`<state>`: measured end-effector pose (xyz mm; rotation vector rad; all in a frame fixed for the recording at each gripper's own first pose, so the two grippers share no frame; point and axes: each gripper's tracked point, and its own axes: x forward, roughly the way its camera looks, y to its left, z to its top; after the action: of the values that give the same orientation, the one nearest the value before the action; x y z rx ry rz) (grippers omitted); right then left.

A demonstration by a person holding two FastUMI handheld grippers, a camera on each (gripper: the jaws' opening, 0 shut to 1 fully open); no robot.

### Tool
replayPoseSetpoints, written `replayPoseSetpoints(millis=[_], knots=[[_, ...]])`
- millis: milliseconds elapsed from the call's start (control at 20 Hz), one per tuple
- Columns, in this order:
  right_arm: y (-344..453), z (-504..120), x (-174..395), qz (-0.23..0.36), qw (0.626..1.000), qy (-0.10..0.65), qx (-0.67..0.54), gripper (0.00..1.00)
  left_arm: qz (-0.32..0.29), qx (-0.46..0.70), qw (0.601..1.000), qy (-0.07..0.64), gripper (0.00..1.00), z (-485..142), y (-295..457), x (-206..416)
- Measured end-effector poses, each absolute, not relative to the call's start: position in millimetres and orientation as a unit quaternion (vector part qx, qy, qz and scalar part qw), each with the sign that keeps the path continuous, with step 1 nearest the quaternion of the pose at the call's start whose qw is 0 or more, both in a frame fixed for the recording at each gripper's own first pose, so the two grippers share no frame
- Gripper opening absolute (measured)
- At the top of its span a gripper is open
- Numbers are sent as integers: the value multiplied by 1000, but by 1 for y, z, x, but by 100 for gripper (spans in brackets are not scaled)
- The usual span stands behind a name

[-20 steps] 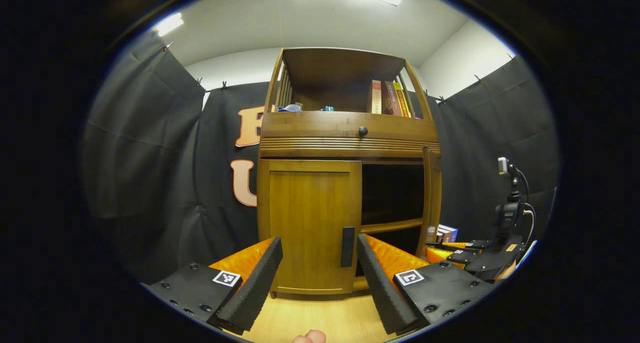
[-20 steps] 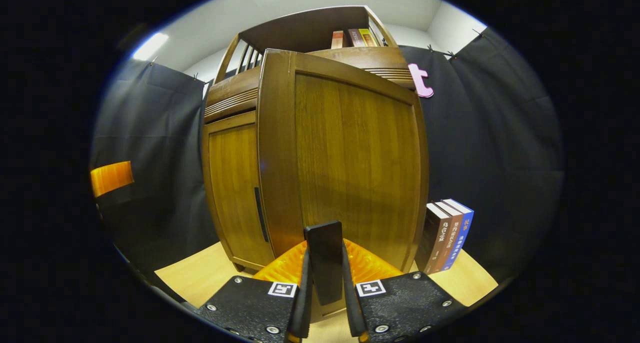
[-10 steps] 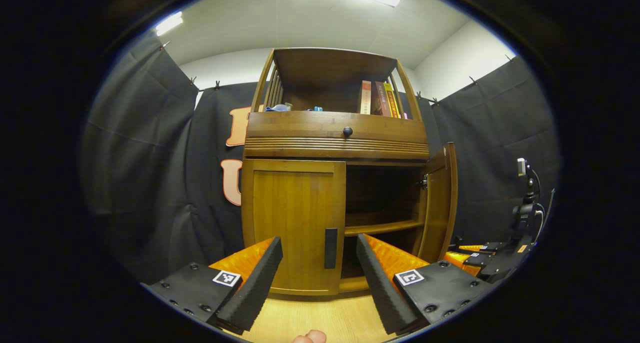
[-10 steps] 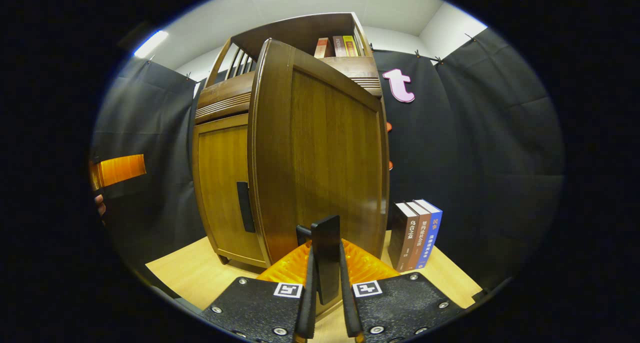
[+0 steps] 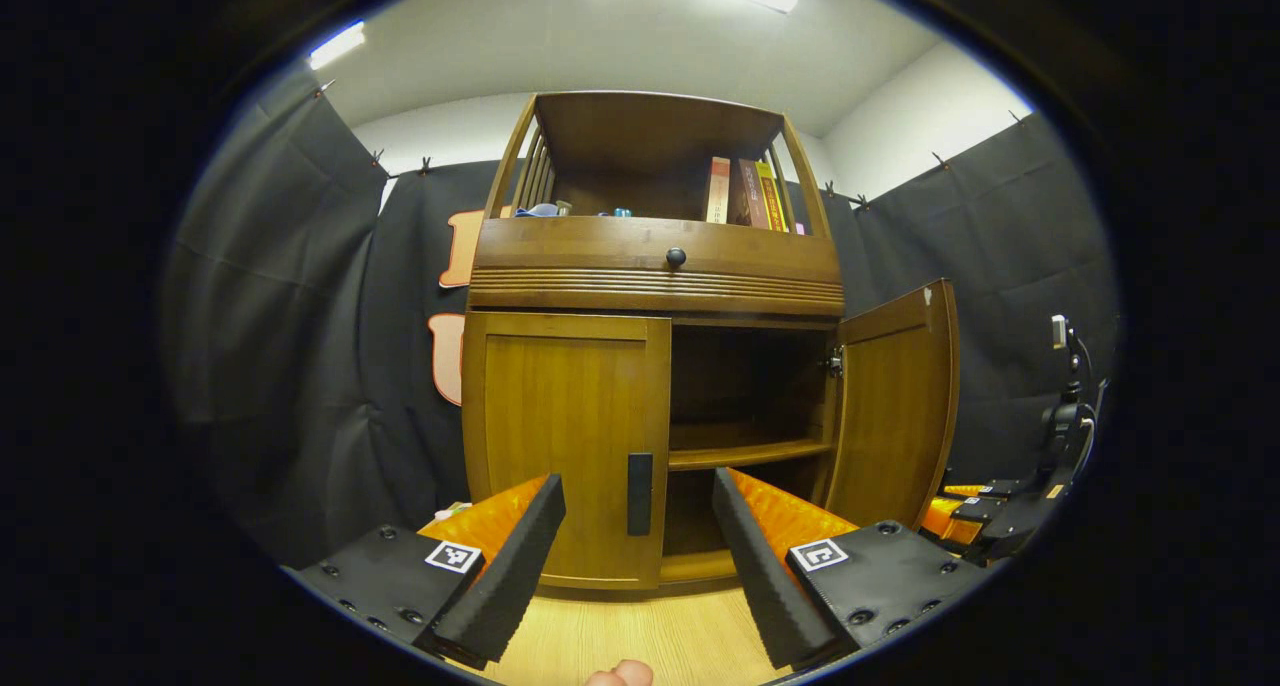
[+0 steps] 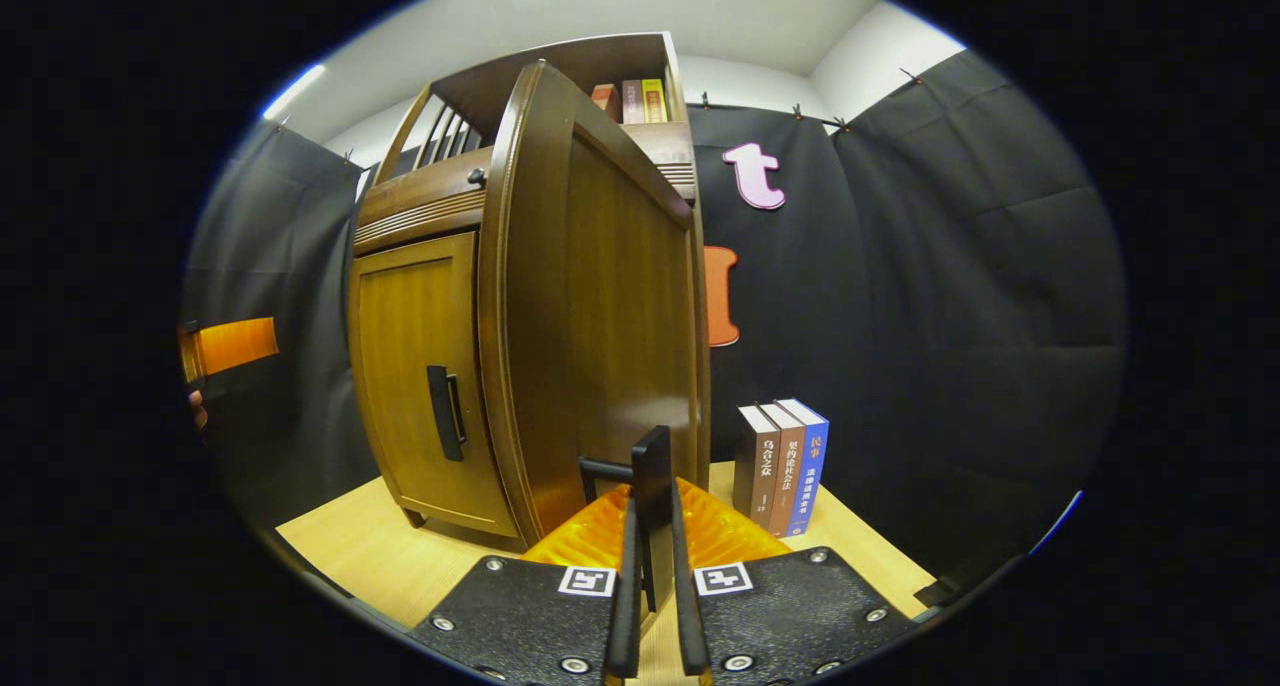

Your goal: Open the right door of the double-door shoe cabinet with the right hand, and open the left door with the left hand.

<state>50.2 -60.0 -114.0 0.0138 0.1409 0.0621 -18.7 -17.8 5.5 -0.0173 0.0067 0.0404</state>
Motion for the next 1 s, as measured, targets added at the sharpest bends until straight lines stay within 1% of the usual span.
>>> replayPoseSetpoints(millis=[150, 250, 400, 450, 500, 550, 600, 650, 700, 850, 1000], knots=[[-72, -121, 49, 32, 996, 81, -6, 14, 15, -12, 1000, 9, 93, 1, -21, -18], [-84, -140, 46, 35, 993, 107, -22, 14, 14, -12, 1000, 9, 93, -1, -22, -18], [-105, -153, 41, 28, 993, 115, -17, 14, 16, -10, 1000, 7, 93, 0, -20, -16], [-112, -157, 37, 24, 992, 120, -12, 12, 17, -10, 1000, 8, 93, -2, -20, -16], [-123, -162, 36, 17, 992, 124, -9, 0, 17, -11, 1000, 8, 94, -2, -20, -15], [-134, -161, 36, 7, 993, 117, -3, 8, 16, -13, 1000, 8, 95, -3, -21, -15], [-139, -160, 36, 7, 993, 113, 14, 0, 16, -14, 1000, 9, 96, -3, -22, -14], [-141, -159, 35, 11, 994, 110, 26, 4, 16, -13, 1000, 9, 93, -4, -22, -14], [-143, -159, 35, 15, 994, 106, 26, 4, 17, -11, 1000, 8, 93, -4, -22, -13], [-150, -159, 38, 37, 994, 98, 19, 4, 15, -10, 1000, 5, 93, -2, -24, -12], [-164, -161, 39, 45, 994, 98, 30, 4, 16, -12, 1000, 3, 93, -3, -25, -11]])
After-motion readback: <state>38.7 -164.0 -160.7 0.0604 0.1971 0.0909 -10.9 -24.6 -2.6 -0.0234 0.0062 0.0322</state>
